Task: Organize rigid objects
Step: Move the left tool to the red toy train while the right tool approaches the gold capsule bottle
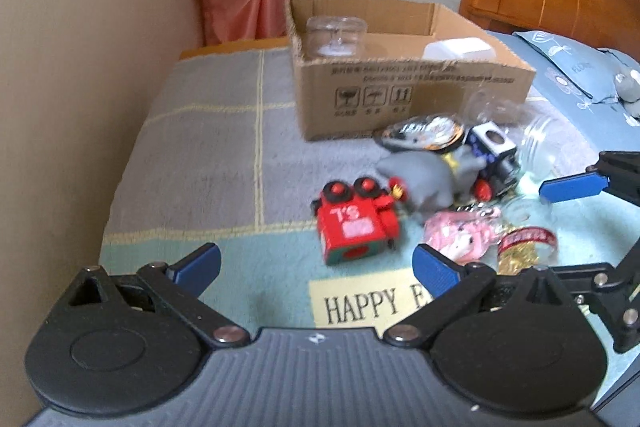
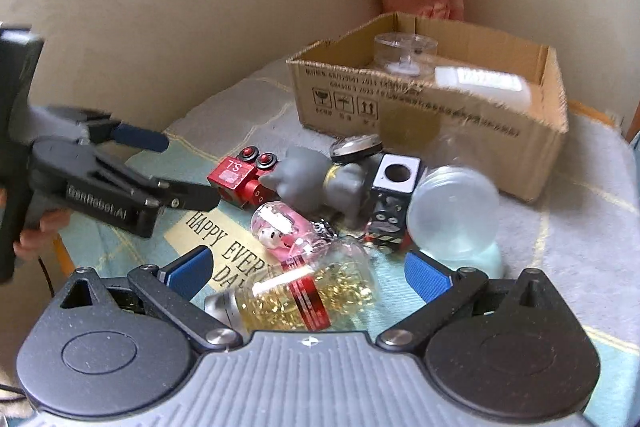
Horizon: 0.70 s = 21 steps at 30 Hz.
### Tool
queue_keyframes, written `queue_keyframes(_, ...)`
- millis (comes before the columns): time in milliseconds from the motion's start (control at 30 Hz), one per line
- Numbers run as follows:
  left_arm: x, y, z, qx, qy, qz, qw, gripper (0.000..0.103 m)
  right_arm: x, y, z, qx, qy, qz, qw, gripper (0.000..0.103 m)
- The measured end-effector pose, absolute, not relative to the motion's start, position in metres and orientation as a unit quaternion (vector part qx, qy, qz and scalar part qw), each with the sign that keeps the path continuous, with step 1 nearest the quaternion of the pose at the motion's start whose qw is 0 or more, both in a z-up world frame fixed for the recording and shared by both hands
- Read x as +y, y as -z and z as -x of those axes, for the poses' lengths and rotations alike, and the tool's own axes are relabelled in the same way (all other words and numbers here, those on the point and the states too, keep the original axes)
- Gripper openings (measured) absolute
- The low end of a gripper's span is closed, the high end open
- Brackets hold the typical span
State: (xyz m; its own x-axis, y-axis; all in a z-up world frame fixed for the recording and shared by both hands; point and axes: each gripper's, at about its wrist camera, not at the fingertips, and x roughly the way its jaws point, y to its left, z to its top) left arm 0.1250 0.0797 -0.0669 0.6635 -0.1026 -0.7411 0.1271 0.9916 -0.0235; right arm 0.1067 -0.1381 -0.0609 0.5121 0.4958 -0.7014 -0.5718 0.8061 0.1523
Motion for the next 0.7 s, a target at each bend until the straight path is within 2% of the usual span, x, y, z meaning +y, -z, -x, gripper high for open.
queue_keyframes(200, 0.085, 0.077, -0.131, 0.411, 0.062, -0.005, 0.909, 0.102, -0.127, 0.07, -0.105, 0.424, -0.309, 0.055, 0.85, 0.103)
queue_keyframes(567, 0.075, 0.093, -0.159, 0.413, 0.077, 0.002, 0.908, 0.102, -0.103, 0.09, -0.067, 0.433, -0.259, 0.146, 0.851, 0.103)
queue_keyframes(700, 0.073, 0.098, -0.164, 0.411, 0.062, -0.018, 0.909, 0.102, -0.103, 0.091, -0.064, 0.429, -0.251, 0.136, 0.857, 0.103)
